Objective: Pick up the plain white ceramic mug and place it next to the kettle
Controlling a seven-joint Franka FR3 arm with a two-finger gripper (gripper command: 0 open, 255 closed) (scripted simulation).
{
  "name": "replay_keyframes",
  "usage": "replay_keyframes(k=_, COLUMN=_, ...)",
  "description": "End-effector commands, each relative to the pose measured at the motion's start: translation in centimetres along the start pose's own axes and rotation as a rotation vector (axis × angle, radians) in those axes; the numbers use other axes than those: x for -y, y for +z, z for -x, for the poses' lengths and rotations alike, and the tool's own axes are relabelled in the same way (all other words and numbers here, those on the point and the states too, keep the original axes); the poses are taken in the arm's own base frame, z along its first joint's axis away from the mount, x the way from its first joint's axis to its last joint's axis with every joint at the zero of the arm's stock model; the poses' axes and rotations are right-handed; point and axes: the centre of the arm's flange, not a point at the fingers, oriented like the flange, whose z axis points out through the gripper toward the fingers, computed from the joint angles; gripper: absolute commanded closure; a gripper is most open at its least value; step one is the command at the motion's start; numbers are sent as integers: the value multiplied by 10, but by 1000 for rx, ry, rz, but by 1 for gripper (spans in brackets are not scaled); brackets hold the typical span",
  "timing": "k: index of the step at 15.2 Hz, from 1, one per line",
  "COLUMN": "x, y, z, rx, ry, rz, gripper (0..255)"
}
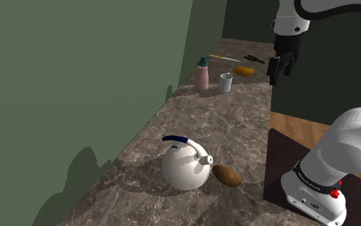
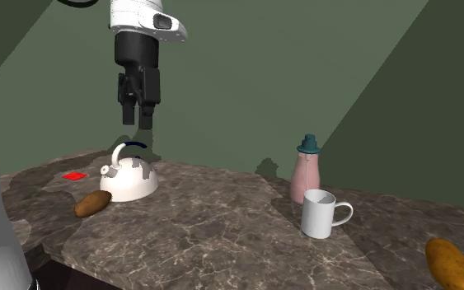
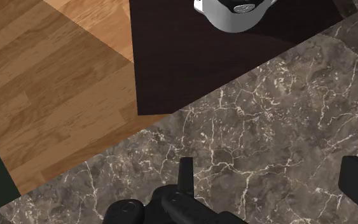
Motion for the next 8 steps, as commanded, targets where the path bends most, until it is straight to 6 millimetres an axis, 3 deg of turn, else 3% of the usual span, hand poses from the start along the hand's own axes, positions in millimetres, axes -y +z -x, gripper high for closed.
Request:
replay_keyframes(k=1, x=0, y=0, z=0, rx=0, ry=0, rz=0, gripper=0)
replay_keyframes(k=8, x=-25, y=37, z=-75, rx=-45, ry=35, rz=-11, gripper=0)
